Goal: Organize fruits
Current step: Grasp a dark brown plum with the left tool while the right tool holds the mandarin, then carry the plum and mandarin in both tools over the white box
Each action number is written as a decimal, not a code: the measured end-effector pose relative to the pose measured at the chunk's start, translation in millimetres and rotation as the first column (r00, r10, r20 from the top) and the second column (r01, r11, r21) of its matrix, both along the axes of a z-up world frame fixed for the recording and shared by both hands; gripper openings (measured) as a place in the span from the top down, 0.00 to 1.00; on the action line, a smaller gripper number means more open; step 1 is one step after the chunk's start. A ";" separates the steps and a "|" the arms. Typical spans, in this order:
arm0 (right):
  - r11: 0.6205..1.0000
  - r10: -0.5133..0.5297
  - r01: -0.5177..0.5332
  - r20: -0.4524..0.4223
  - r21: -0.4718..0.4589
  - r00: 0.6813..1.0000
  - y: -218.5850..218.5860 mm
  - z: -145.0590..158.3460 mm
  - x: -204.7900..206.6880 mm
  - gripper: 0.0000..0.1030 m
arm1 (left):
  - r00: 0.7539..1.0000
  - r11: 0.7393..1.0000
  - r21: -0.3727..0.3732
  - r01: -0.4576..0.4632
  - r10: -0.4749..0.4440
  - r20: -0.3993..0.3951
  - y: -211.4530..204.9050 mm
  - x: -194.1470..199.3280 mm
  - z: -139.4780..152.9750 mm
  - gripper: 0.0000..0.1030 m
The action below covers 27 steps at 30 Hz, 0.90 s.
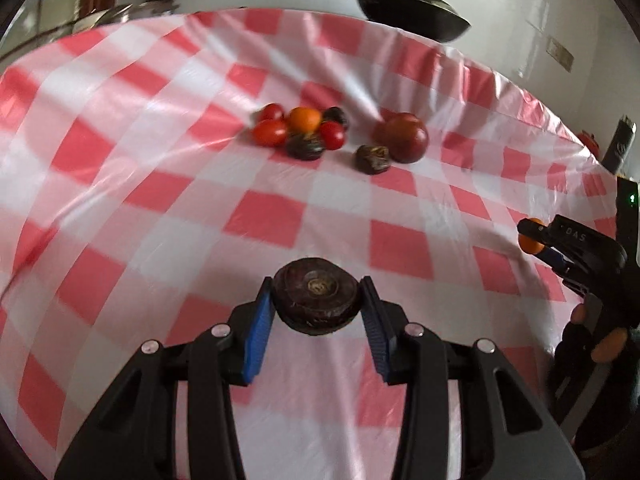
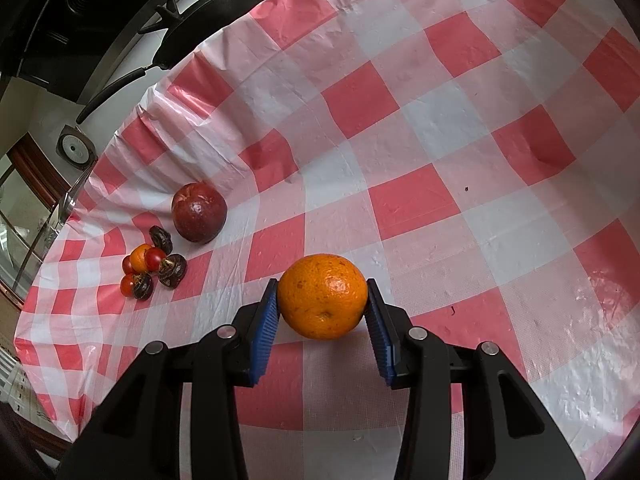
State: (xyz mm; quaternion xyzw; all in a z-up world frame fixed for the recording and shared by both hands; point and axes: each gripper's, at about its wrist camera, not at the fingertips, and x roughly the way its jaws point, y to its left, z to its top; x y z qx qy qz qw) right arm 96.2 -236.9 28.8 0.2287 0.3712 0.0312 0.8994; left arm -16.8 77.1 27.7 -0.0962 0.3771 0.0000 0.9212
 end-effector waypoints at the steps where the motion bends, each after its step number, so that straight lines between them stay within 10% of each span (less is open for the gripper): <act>1: 1.000 -0.001 0.001 0.000 0.000 1.000 0.0 0.0 -0.1 0.59 | 1.000 1.000 -0.015 -0.009 0.009 -0.008 3.5 -0.3 -2.4 0.59; 27: 1.000 -0.004 0.004 0.001 0.006 1.000 -0.7 -0.6 -0.6 0.59 | 0.999 0.985 -0.167 -0.032 0.035 0.016 22.6 -3.8 -6.4 0.59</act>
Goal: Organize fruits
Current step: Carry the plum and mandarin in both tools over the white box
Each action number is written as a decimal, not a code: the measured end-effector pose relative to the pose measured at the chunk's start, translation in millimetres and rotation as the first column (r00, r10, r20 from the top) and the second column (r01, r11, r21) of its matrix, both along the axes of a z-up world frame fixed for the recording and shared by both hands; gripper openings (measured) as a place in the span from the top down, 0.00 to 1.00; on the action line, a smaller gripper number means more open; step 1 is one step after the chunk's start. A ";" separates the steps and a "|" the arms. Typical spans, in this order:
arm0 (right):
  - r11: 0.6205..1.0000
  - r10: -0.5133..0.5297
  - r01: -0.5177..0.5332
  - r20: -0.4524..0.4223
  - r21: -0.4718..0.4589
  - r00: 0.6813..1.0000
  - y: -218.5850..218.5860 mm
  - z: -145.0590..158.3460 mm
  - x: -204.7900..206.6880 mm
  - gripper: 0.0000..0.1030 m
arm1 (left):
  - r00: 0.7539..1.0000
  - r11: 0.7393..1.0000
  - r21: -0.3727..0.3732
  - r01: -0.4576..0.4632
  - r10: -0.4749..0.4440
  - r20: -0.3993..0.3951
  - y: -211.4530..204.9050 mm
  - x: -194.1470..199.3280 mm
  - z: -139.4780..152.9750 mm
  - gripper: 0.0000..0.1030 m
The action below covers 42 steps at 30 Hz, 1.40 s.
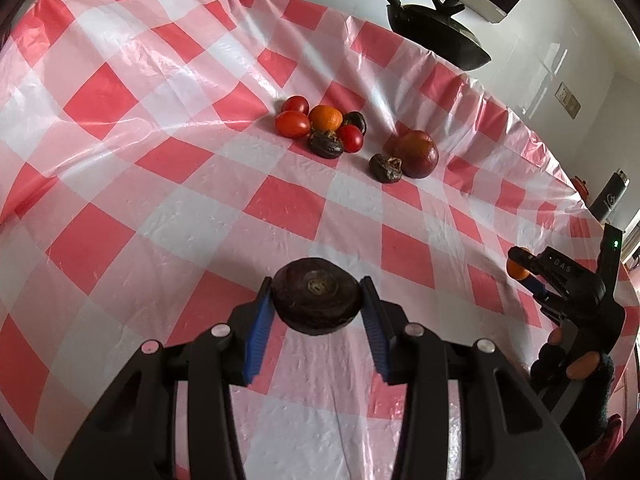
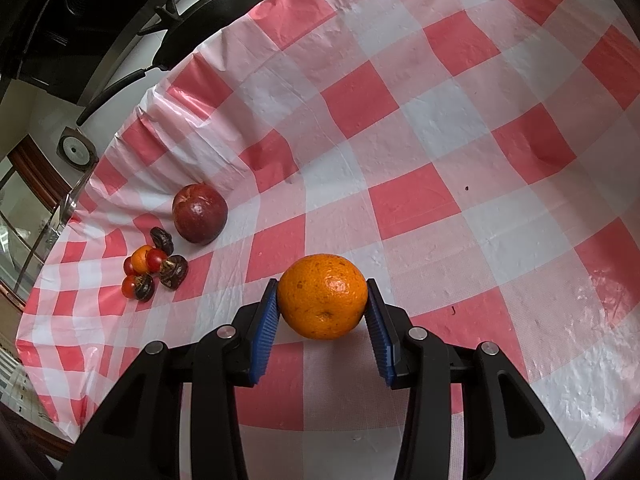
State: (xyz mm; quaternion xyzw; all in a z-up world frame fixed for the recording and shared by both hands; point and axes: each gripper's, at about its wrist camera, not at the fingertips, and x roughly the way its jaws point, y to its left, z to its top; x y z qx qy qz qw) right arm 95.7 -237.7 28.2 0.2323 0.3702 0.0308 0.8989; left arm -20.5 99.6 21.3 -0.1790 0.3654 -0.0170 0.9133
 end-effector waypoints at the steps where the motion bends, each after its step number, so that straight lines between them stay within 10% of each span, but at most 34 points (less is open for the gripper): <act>1: 1.000 -0.002 0.001 -0.016 -0.015 1.000 2.3 -0.6 0.5 0.59 | 1.000 1.000 -0.003 0.000 0.000 0.004 1.3 -0.5 -0.2 0.59; 14: 0.974 0.217 -0.216 0.004 -0.069 0.976 91.5 13.0 -118.3 0.59 | 0.998 0.996 0.075 -0.054 0.052 0.017 22.6 -94.7 10.3 0.59; 24: 0.873 0.474 -0.463 0.037 -0.155 0.880 188.5 26.4 -199.4 0.59 | 0.989 0.981 0.125 -0.149 0.145 0.042 88.0 -178.4 18.6 0.58; 42: 0.500 0.849 -0.803 0.003 -0.324 0.528 333.4 16.8 -327.0 0.59 | 0.952 0.945 0.122 -0.305 0.304 0.028 181.7 -283.6 -2.8 0.58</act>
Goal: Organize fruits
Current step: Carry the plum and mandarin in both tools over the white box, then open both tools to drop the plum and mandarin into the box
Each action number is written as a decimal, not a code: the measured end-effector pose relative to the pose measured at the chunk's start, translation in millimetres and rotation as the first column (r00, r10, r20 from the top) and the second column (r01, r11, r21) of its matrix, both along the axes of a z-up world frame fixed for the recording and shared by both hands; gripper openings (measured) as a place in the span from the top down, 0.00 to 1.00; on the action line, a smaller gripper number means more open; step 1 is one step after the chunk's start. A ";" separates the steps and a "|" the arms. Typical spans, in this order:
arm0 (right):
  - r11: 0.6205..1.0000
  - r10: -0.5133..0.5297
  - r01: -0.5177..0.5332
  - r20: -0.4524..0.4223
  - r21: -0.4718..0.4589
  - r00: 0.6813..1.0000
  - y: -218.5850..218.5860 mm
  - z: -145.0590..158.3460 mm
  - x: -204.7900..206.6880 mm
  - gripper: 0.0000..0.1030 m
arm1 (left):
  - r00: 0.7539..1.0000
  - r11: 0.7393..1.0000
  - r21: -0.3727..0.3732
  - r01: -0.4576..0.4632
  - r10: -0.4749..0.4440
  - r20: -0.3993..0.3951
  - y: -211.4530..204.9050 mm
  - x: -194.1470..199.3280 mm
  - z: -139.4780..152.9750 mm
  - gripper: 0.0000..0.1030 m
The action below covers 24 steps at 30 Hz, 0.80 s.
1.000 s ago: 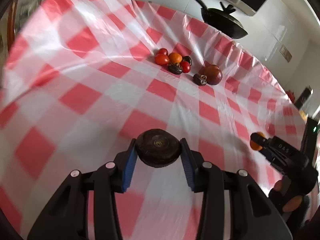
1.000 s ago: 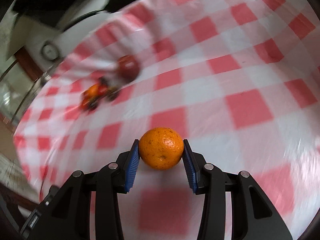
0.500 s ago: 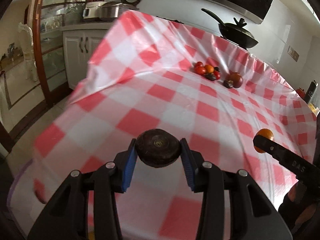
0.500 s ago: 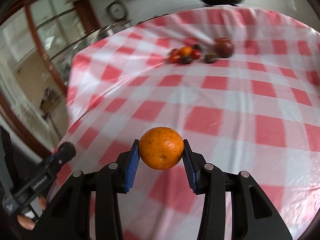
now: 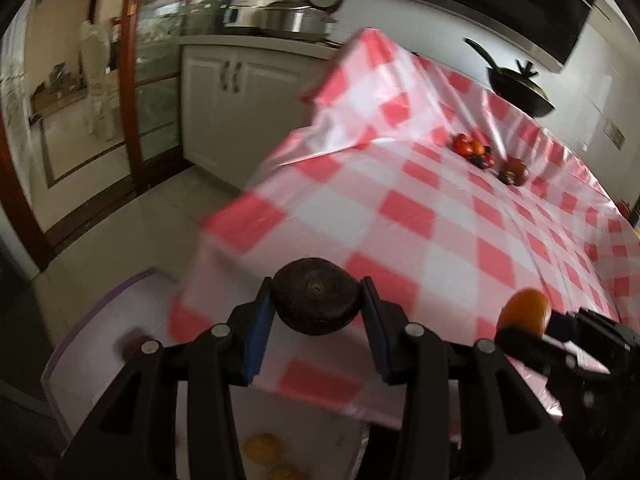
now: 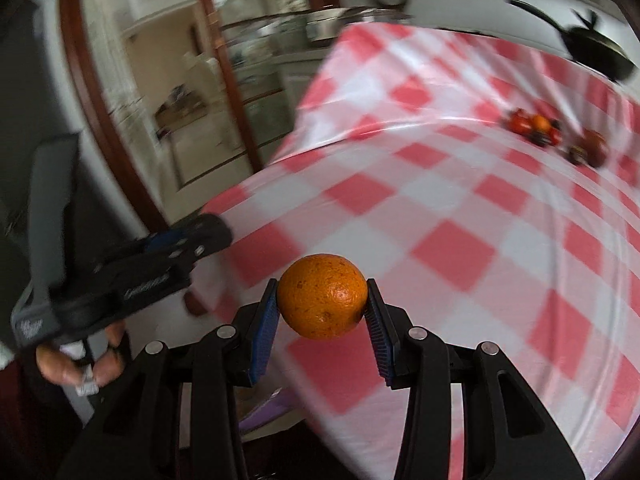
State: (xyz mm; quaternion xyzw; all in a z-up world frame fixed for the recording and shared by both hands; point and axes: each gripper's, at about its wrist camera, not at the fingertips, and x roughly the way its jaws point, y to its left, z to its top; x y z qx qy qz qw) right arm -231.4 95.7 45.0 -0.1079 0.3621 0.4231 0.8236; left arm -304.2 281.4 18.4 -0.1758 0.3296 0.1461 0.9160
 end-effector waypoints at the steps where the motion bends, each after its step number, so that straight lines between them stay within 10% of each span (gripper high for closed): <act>1: 0.999 0.036 -0.036 -0.003 -0.012 0.999 8.0 -3.3 -8.2 0.59 | 1.000 1.000 -0.008 -0.020 0.020 0.000 7.2 -8.6 -2.8 0.58; 15: 0.901 0.405 -0.403 -0.021 -0.163 0.914 75.8 -58.2 -95.9 0.59 | 0.974 0.974 -0.076 -0.212 0.204 -0.102 64.7 -88.0 -62.7 0.58; 24: 0.829 0.442 -0.469 -0.157 -0.304 0.883 107.9 -126.2 -103.8 0.59 | 0.916 0.949 -0.041 -0.313 0.290 -0.277 94.2 -100.4 -115.1 0.58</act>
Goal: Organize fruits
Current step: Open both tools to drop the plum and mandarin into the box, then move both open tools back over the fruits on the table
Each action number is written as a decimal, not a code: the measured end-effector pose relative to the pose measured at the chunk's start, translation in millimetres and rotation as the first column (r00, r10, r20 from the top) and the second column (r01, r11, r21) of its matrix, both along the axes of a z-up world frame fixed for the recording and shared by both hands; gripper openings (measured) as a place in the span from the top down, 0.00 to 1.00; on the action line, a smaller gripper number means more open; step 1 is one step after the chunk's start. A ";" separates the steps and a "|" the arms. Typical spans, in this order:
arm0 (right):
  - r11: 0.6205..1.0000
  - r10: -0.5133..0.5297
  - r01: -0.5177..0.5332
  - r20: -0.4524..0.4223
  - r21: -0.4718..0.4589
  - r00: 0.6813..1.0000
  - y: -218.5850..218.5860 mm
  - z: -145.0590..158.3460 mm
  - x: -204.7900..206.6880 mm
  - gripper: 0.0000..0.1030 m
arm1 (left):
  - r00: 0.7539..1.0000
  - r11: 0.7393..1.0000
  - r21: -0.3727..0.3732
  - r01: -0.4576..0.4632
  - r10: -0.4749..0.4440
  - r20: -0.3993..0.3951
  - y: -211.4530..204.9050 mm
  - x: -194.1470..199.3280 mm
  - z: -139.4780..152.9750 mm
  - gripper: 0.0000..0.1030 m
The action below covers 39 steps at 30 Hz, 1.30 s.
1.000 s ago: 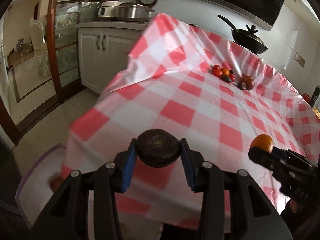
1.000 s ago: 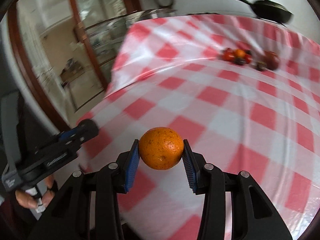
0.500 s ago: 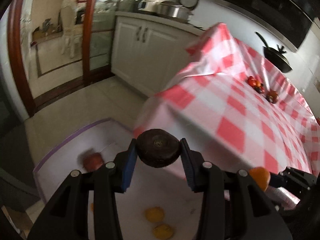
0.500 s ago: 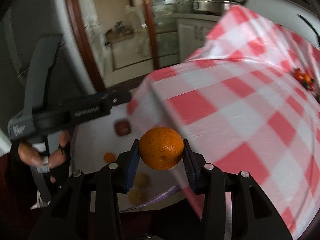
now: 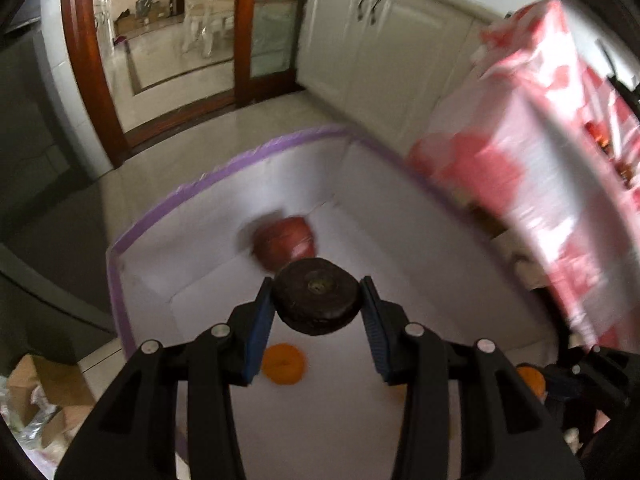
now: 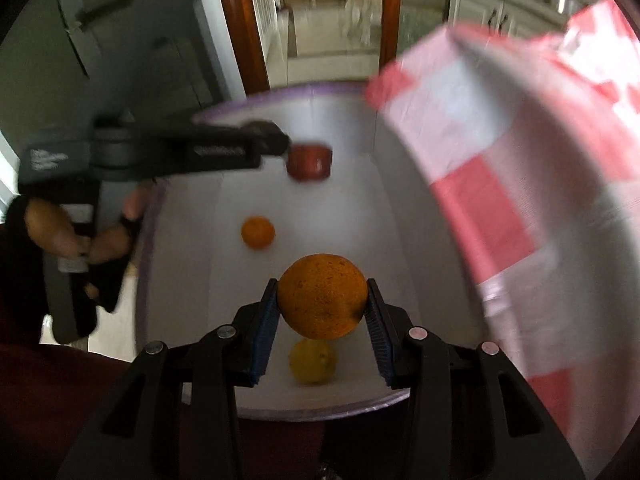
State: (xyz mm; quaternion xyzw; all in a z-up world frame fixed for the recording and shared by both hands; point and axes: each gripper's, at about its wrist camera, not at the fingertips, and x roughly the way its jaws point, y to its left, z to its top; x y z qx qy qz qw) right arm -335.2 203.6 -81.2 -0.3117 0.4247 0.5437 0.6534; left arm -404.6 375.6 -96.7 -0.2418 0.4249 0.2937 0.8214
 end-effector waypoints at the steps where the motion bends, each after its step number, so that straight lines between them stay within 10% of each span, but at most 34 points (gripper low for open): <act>1: 1.000 0.005 -0.005 0.000 -0.022 1.000 4.6 -7.8 -0.7 0.59 | 1.000 1.000 -0.010 -0.012 0.011 -0.018 3.6 -1.6 -7.1 0.58; 15: 0.983 -0.010 0.013 0.020 -0.181 1.000 9.4 -50.4 6.5 0.58 | 0.994 0.993 -0.099 -0.059 0.050 -0.092 17.6 -1.7 -31.1 0.46; 17: 0.985 -0.011 0.015 0.025 -0.173 1.000 8.9 -47.6 9.1 0.57 | 0.994 0.992 -0.092 -0.085 0.077 -0.079 19.4 -4.6 -27.5 0.23; 39: 0.999 -0.041 0.041 0.048 0.002 0.998 -9.5 16.9 19.0 0.29 | 0.995 0.993 0.078 -0.093 0.095 -0.018 7.3 14.6 26.4 0.08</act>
